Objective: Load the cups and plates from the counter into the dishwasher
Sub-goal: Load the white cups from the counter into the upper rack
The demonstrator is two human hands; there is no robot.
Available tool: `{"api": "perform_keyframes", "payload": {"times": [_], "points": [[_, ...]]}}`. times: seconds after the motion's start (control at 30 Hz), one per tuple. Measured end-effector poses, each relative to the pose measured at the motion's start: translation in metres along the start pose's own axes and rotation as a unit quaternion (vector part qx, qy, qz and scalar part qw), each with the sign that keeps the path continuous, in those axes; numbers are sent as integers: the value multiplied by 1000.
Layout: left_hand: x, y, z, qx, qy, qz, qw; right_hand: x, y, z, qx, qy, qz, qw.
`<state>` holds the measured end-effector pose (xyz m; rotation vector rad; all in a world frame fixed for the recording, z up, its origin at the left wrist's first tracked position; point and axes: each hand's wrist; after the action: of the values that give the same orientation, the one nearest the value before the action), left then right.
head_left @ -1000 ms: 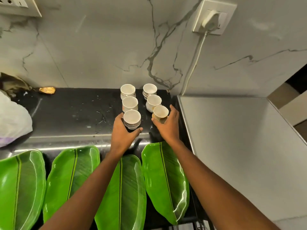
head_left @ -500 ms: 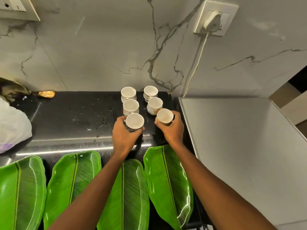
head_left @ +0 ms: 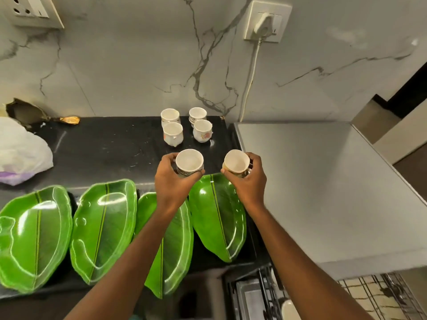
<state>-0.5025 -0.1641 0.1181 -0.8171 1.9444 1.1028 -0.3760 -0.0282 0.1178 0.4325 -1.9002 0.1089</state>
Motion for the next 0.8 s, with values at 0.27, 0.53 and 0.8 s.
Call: {"api": "perform_keyframes", "payload": {"times": [0.27, 0.53, 0.8], "points": [[-48, -90, -3, -11, -18, 14, 1000, -19, -65, -85, 6, 2, -3, 1000], [-93, -190, -14, 11, -29, -9, 999, -42, -139, -155, 9, 0, 5, 1000], [-112, -252, -30, 46, -64, -45, 996, -63, -202, -193, -15, 2, 31, 999]]}}
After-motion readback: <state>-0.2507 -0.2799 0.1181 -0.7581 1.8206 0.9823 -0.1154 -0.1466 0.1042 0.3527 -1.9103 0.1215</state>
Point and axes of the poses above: each hand's wrist, its own y-axis towards the middle knuckle, its own z-axis out of the palm, x = y × z, and after that the axes turned 11 degrees about z, right-handed
